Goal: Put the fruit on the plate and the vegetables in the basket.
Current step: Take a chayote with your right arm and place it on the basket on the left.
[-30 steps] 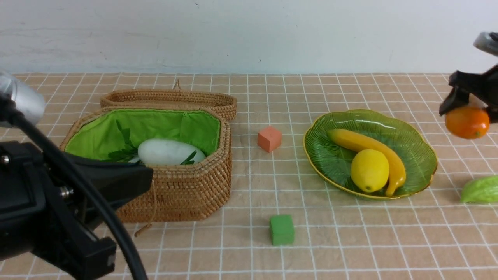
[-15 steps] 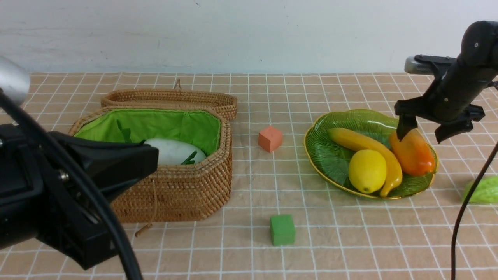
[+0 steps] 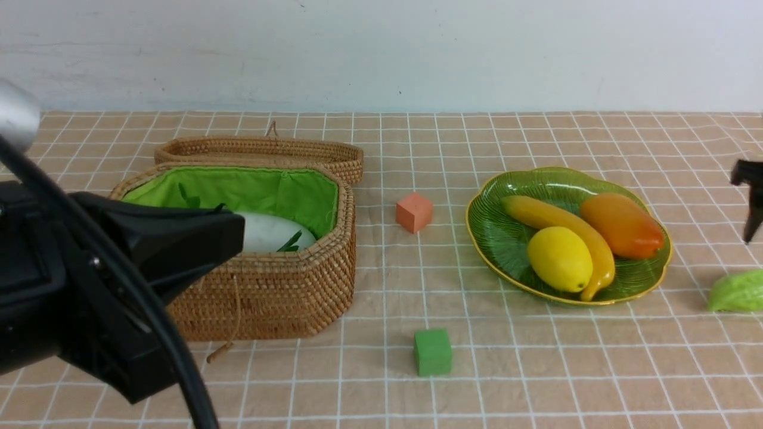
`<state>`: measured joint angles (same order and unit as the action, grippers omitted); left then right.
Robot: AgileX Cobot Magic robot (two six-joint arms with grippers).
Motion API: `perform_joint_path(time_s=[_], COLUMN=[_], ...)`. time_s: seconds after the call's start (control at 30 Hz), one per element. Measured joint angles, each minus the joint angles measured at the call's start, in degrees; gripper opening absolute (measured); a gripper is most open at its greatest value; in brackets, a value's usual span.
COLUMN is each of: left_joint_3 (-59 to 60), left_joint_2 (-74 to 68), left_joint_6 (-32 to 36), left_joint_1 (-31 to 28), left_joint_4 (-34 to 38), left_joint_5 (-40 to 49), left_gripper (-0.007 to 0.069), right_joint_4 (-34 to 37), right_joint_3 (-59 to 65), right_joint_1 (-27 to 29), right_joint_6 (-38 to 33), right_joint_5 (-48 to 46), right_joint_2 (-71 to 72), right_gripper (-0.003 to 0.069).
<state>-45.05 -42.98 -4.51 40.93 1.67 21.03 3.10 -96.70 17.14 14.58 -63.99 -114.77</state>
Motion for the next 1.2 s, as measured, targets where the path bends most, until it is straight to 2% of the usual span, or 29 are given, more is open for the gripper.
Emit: perform_joint_path(time_s=[0.03,0.1,0.23,0.57,0.67,0.8,0.9,1.03,1.1,1.2], left_joint_3=[0.0,0.0,0.0,0.0,0.0,0.0,0.0,0.0,0.0,0.0], left_joint_2=[0.0,0.0,0.0,0.0,0.0,0.07,0.48,1.05,1.52,2.22], left_joint_6=[0.0,0.04,0.04,0.04,0.04,0.04,0.04,-1.22,-3.42,-11.35], left_joint_1=[0.0,0.0,0.0,0.0,0.0,0.0,0.0,0.0,0.0,0.0], left_joint_4=[0.0,0.0,0.0,0.0,0.0,-0.06,-1.16,-3.14,-5.36,-11.81], left_joint_5=[0.06,0.38,0.69,2.68,3.05,4.11,5.32,7.44,9.07,12.37], left_gripper=[-0.0008,-0.0007,-0.0007,-0.0006,-0.0005,-0.0003,-0.0002,-0.0002,-0.0002,-0.0002], right_joint_4=[0.32,5.59,11.02,10.51,10.57,11.47,14.32,16.94,17.99,20.86], right_joint_3=[0.24,1.7,1.82,1.84,1.84,1.79,1.9,2.02,1.52,-0.47], right_joint_1=[0.75,4.68,6.36,5.66,5.66,5.66,5.66,4.1,1.57,-7.91], right_joint_6=[0.79,3.69,3.14,2.27,0.64,-9.46,-14.28,-17.66,-18.98,-23.74], right_joint_5=[0.23,2.14,2.72,3.77,4.16,4.22,2.85,1.17,0.4,0.63], right_joint_2=[-0.18,-1.47,-3.83,-8.85,-9.04,-9.04,-8.37,-4.14,0.21,9.36], right_gripper=[0.0538,0.0565,0.0601,0.0577,0.0559,0.044,0.044,0.044,0.044,0.044])
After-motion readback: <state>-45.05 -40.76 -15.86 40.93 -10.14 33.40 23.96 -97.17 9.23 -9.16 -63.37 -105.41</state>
